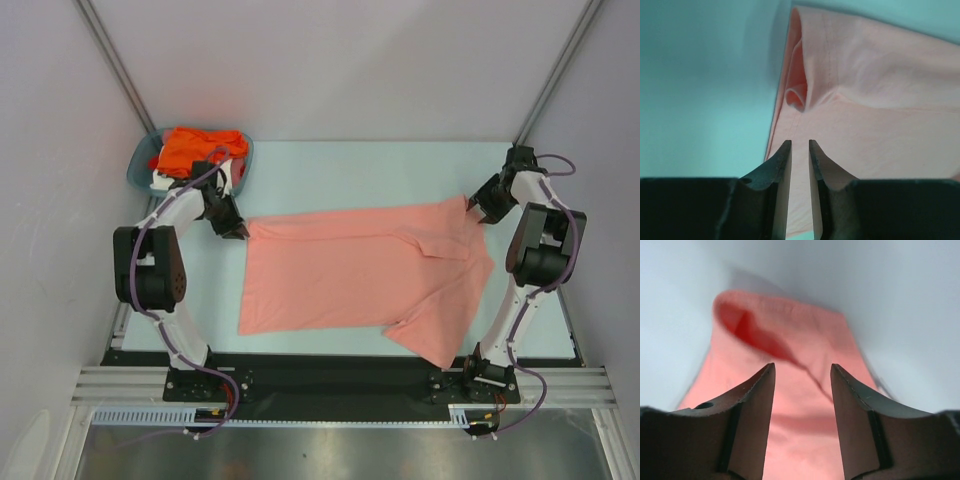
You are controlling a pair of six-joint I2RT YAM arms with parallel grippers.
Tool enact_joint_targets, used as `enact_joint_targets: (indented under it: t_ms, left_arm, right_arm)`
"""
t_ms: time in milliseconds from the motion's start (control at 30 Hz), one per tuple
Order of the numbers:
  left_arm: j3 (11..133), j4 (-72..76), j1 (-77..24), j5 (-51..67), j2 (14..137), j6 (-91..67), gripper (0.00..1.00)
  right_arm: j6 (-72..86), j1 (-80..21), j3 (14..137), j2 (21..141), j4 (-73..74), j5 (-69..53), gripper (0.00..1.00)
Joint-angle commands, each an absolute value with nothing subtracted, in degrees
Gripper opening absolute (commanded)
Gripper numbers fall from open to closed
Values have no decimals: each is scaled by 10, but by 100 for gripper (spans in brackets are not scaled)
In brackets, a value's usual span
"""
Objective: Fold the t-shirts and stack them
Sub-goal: Fold the tshirt
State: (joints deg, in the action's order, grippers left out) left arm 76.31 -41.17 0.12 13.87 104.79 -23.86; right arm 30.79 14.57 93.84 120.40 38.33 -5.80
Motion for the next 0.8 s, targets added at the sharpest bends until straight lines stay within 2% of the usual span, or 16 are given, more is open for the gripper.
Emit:
enact_joint_targets:
  t_ms: [0, 133, 267, 767]
  left_arm:
    - [782, -364, -3, 151, 1073, -212, 23]
    - [799, -366, -3, 131, 1097, -197, 24]
    - [805, -363, -3, 127, 1103, -182, 30]
    - [818, -340, -3, 175, 1136, -170, 34]
  right_arm:
    - [274, 123, 925, 1115, 410, -64, 54]
    - [261, 98, 886, 1077, 412, -82, 54]
    - [258, 83, 844, 1042, 407, -85, 54]
    - [265, 69, 782, 1012, 397, -95, 54]
